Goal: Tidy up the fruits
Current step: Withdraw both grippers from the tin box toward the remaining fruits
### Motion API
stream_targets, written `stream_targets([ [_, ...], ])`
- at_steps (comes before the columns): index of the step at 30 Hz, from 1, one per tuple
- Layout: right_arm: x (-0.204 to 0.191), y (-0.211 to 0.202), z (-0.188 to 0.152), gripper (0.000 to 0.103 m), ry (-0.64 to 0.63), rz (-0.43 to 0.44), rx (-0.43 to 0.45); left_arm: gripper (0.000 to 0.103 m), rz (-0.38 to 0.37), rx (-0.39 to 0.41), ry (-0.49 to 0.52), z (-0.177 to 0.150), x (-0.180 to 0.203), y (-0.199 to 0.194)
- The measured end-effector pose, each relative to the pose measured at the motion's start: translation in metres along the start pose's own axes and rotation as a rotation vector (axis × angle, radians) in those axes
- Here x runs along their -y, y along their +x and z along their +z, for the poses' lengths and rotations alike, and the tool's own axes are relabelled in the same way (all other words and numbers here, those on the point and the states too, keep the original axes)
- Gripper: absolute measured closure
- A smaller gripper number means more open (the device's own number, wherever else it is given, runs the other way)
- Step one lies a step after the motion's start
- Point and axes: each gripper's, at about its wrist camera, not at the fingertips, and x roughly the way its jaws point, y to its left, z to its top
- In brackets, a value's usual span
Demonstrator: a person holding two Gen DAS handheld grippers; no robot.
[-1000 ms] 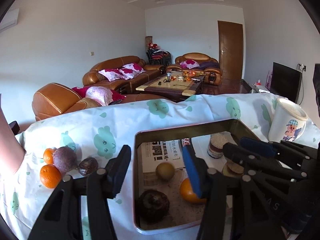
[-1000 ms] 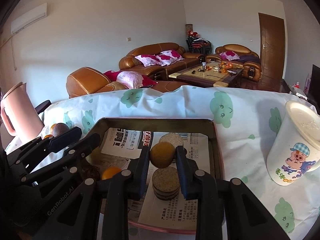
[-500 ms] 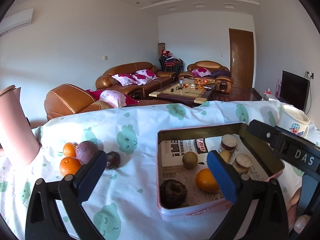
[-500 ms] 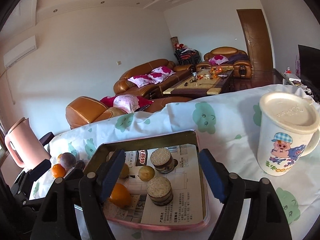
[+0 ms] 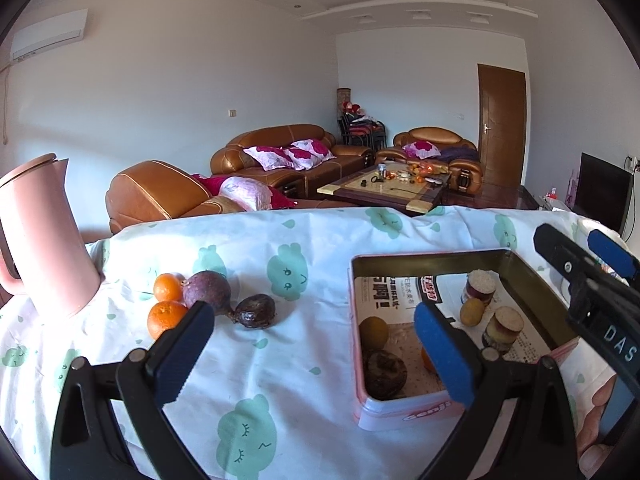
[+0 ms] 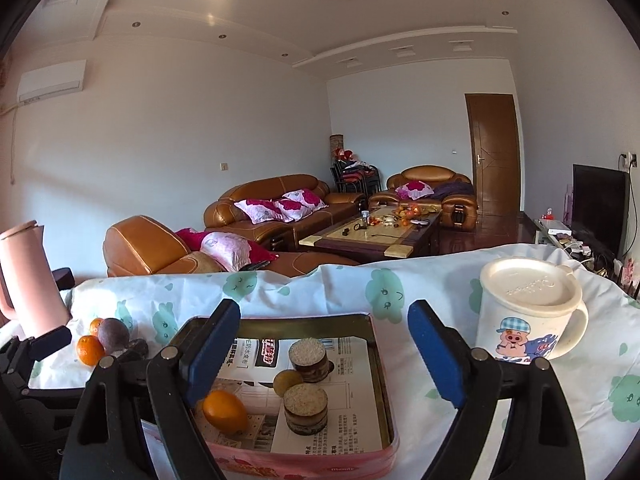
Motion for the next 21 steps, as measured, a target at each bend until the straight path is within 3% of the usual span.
stream_targets([
  [13,-0.005,-0.014,-0.004,0.016,-0.023,-0.050,0.004,0.000,-0.017,0.019,0.039,-0.006,-0.001,-0.016],
  [21,-0.018,-0.021,-0.007,0.016,-0.044,-0.060,-0.012,0.000,-0.033,-0.025,0.005,-0.010,-0.025,-0.015],
])
